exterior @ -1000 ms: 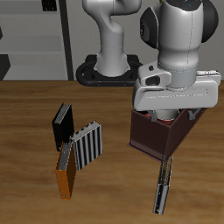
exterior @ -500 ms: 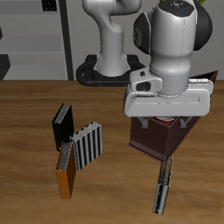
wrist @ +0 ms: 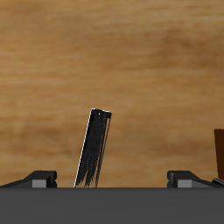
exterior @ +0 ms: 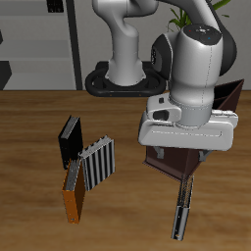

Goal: Place the red mug into the left desk caddy's right compartment and place the left striped book into the left desk caddy's back compartment

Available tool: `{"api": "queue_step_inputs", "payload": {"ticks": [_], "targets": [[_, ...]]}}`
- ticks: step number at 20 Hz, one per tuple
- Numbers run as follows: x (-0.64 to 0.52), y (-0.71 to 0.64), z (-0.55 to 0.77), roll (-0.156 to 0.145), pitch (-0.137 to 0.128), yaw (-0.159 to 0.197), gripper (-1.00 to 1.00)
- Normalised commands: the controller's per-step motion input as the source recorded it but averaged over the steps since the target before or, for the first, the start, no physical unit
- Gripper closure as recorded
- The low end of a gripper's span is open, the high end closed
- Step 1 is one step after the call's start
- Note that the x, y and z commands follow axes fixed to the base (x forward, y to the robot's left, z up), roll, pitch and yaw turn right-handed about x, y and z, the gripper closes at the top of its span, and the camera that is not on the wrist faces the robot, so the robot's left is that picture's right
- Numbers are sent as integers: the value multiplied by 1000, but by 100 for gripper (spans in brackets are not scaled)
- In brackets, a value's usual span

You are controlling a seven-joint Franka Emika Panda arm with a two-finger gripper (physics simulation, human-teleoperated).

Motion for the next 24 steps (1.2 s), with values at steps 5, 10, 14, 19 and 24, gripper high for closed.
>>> {"api": "queue_step_inputs", "payload": {"ticks": [5,10,14,19,24], "targets": [[37,87,-181,-1,-12,-6,-100],[117,36,-203,-3,19,-9,-100],[179,39,-116,-8,2,4,-100],[157,24,-210,9,7,-5,-100],[26,-7,-212,0,15,-13,-100]]}}
